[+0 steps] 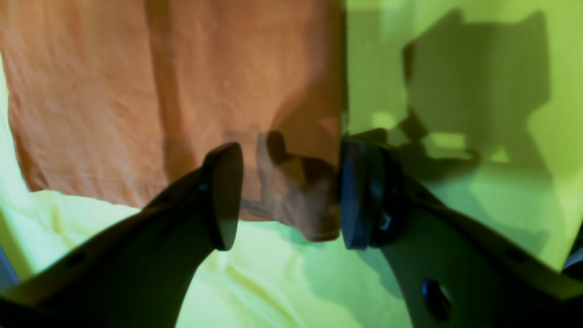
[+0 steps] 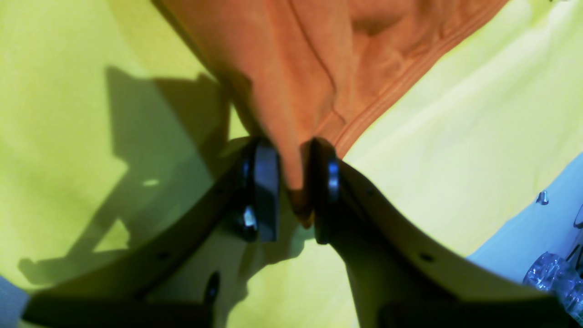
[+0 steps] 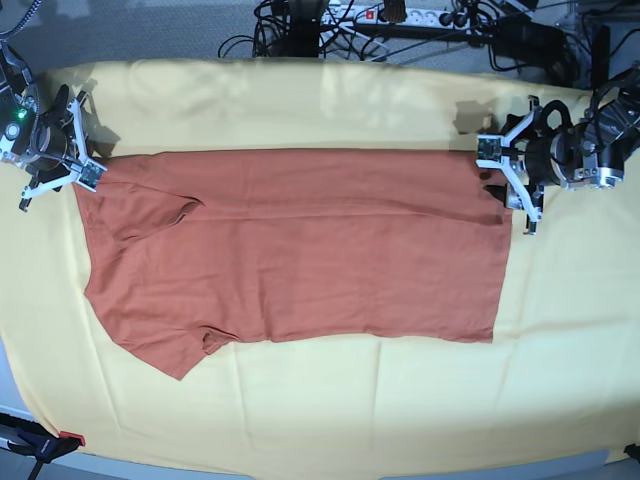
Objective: Fold the T-shirt properly
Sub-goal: 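Adjust both grippers' grip along the shirt's collar-side edge, then drag the shirt edge with both grippers to straighten it, then release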
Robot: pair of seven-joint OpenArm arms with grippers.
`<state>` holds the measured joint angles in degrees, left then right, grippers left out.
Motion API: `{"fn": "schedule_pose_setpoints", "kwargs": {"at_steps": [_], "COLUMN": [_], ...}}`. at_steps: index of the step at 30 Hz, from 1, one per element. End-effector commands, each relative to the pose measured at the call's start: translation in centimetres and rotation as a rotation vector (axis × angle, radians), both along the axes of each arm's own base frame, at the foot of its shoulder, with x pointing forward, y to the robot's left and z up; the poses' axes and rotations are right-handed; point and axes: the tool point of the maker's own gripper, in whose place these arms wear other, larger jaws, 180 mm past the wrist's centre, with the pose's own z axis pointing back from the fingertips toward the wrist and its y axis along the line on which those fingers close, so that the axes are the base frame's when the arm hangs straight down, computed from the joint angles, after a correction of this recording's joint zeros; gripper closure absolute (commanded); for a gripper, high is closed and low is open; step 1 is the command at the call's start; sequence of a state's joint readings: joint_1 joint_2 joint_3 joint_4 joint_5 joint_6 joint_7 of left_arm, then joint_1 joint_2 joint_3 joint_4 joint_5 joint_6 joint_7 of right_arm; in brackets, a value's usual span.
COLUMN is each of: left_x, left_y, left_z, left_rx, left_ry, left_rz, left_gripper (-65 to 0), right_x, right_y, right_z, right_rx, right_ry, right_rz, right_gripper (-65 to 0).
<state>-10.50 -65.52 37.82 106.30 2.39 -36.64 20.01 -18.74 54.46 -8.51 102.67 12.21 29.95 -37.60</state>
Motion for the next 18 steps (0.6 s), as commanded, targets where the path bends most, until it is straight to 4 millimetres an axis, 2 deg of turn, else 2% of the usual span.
{"fn": "schedule_pose_setpoints", "kwargs": {"at_steps": [1,6,8,12,15,18], "left_x": [1.0,0.9,1.1,2.7,2.6,2.6], "left_y": [0.5,0.5,0.8,1.9,2.0,2.0], "left_z": [1.0,0.9,0.8,0.9,0.8,0.8], "left_rx": [0.007,0.008,0.012,0.025,0.026,0.024], "left_ry": [-0.036,-0.033,-0.040,-0.106,-0.103,-0.105], "left_rz": [0.006,0.007,0.019,0.074,0.074,0.072], "left_gripper": [-34.4,-34.2,-31.6,-23.1,-18.2,-4.0], "right_x": [1.0,1.0,1.0,1.0,1.0,1.4], "right_y": [-0.7,-0.7,-0.7,-0.7,-0.7,-0.9], "right_z": [1.2,1.2,1.2,1.2,1.2,1.4], "right_rx": [-0.022,-0.022,-0.022,-0.022,-0.021,-0.021], "right_ry": [-0.037,-0.036,-0.037,-0.037,-0.037,-0.064], "right_rz": [0.004,0.003,0.003,0.003,0.003,-0.020], "right_gripper": [-15.1,-15.0,-15.0,-15.0,-15.0,-13.7]}}
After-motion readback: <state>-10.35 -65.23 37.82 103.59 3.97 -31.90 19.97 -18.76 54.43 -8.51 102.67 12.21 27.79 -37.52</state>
